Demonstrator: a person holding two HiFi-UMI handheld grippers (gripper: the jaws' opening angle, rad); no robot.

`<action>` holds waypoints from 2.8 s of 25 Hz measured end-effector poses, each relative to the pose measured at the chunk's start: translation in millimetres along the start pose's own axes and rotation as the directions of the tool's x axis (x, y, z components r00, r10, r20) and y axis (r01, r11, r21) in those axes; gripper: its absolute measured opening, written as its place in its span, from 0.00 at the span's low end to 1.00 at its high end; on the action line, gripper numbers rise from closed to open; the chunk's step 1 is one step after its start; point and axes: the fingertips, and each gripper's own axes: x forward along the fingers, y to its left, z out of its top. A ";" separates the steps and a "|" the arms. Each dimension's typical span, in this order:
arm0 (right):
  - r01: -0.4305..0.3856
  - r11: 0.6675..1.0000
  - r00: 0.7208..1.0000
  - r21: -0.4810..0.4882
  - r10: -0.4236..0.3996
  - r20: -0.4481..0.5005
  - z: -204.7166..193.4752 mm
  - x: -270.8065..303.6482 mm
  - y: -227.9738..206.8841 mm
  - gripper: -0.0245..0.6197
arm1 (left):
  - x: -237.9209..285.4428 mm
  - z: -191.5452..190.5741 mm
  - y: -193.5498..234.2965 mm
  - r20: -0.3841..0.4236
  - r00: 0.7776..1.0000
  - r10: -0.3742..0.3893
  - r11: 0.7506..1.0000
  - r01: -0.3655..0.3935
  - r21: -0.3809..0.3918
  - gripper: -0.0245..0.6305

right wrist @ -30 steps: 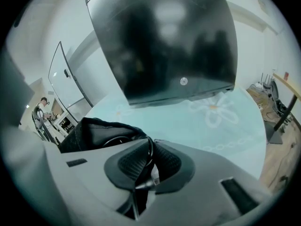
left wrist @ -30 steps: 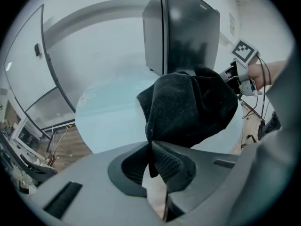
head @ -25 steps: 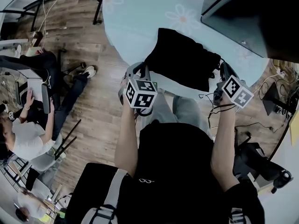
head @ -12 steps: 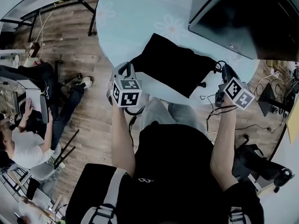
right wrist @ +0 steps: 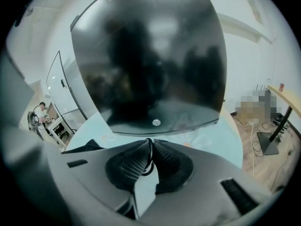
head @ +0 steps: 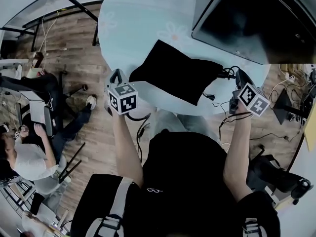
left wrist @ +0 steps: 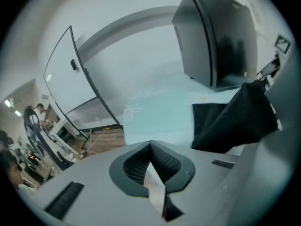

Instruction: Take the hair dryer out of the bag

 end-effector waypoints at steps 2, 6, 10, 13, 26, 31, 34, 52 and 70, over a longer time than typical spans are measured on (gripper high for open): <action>0.015 0.999 1.000 0.030 -0.015 0.007 3.7 -3.4 -14.7 0.09 | 2.4 -8.2 35.1 -0.031 0.998 0.057 0.998 -0.058 -0.023 0.05; 0.027 0.999 1.000 0.029 -0.027 0.010 8.8 -1.3 -21.7 0.09 | 6.9 -11.2 39.7 -0.042 0.998 -0.039 0.999 0.039 -0.008 0.05; 0.022 1.000 1.000 0.020 -0.023 0.010 11.4 0.3 -21.4 0.09 | 2.2 -15.9 -25.4 -0.066 0.962 -0.266 0.959 0.271 0.082 0.08; 0.017 0.999 1.000 0.030 -0.018 0.007 8.4 -2.2 -24.2 0.09 | -11.0 -16.5 -62.5 -0.072 0.900 -0.430 0.890 0.436 0.134 0.15; -0.001 0.997 1.000 0.073 0.000 0.015 -10.8 -18.7 -36.7 0.09 | 1.2 -15.8 -109.6 -0.137 0.901 -0.411 0.835 0.432 0.341 0.09; 0.021 0.994 0.999 0.108 -0.026 0.045 -11.0 -32.5 -55.0 0.09 | 10.4 -2.9 -83.3 -0.072 0.956 -0.283 0.910 0.292 0.296 0.08; 0.038 0.989 0.997 0.145 -0.047 0.061 -13.1 -41.4 -66.8 0.09 | 9.9 5.8 -66.8 -0.041 0.970 -0.241 0.925 0.242 0.292 0.08; 0.130 0.967 0.985 0.220 -0.151 0.080 -45.2 -78.1 -88.5 0.09 | -0.7 -27.0 31.2 -0.044 0.999 -0.023 0.978 0.032 0.206 0.09; 0.073 0.968 0.985 0.238 -0.033 -0.168 -203.2 -127.3 16.0 0.10 | -85.9 22.8 -27.0 0.183 0.917 -0.354 0.927 0.318 0.200 0.15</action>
